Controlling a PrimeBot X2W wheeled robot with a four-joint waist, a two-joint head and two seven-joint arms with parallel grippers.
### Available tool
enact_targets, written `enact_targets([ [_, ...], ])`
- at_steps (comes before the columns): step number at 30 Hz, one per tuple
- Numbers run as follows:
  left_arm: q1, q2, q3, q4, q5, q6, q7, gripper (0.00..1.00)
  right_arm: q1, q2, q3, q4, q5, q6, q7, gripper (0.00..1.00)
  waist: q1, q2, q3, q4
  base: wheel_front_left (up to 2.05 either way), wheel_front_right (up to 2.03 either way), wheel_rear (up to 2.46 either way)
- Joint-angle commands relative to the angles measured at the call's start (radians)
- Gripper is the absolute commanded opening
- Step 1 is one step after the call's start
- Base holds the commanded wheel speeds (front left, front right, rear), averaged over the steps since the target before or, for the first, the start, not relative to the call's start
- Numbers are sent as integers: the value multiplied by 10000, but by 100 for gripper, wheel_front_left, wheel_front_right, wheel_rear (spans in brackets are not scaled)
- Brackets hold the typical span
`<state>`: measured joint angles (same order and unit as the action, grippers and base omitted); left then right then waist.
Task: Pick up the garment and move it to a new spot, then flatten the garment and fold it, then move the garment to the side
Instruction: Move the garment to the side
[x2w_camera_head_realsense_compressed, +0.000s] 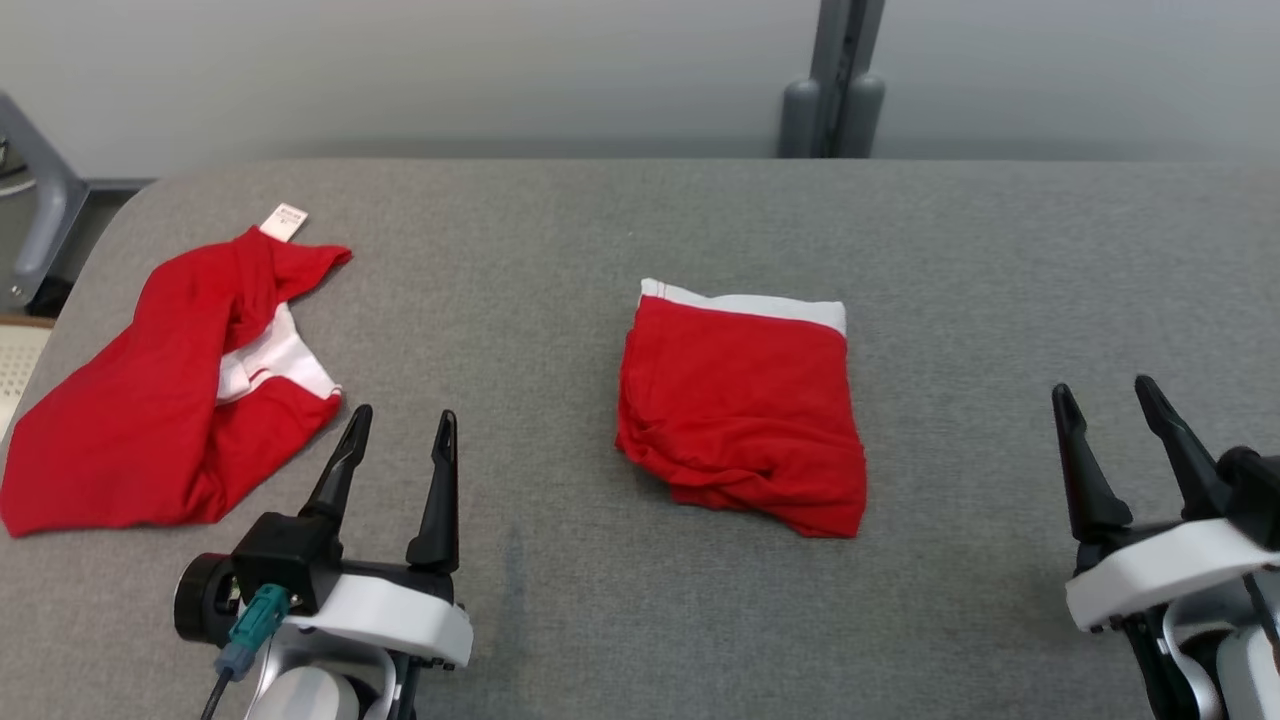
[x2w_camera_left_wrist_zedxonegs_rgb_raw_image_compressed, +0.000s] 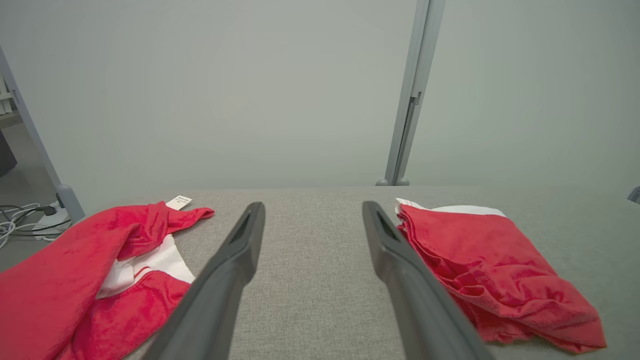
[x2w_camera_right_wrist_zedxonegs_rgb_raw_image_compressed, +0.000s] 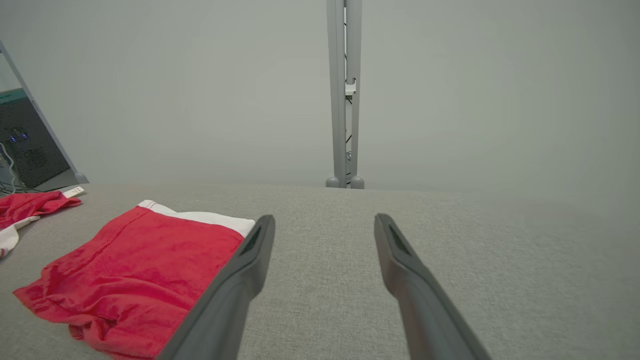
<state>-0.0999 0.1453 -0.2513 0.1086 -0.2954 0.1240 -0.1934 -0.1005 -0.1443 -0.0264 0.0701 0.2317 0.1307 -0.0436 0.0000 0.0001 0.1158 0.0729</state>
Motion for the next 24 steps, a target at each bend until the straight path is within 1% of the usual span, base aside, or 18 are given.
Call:
enact_targets([
  [1, -377, -72, -50, 77, 55, -66, -140, 100, -515, -214, 262, 367, 140, 1, 31, 100, 0, -1, 819, 722, 0, 0, 0],
  [6, -944, -299, -264, 357, 69, -183, -397, 100, -1570, -557, 1196, 1591, 464, 1, 119, 100, 0, -1, 1455, 1346, 0, 0, 0],
  [9, -1216, -422, -361, 535, 87, -260, -521, 100, -2086, -696, 1925, 2404, 741, 1, 225, 100, 0, -1, 1685, 1601, 0, 0, 0],
  [12, -1416, -492, -432, 691, 102, -300, -596, 100, -2480, -789, 2448, 3182, 1060, 1, 381, 100, 0, -1, 1818, 1789, 0, 0, 0],
  [19, -1655, -606, -500, 841, 150, -354, -690, 100, -2864, -807, 3128, 4298, 1667, 1, 784, 100, 0, -1, 1929, 1918, 0, 0, 0],
  [22, -1741, -631, -502, 897, 153, -376, -708, 100, -2990, -847, 3406, 4543, 1917, 1, 857, 100, 0, -1, 1933, 1902, 0, 0, 0],
  [23, -1761, -645, -498, 917, 163, -372, -712, 100, -3045, -880, 3507, 4585, 1978, 3, 877, 43, 0, -1, 1929, 1888, 0, 0, 0],
  [24, -1771, -657, -497, 928, 170, -381, -717, 100, -3110, -944, 3611, 4598, 2030, 3, 834, 0, 0, -1, 1923, 1869, 0, 0, 0],
])
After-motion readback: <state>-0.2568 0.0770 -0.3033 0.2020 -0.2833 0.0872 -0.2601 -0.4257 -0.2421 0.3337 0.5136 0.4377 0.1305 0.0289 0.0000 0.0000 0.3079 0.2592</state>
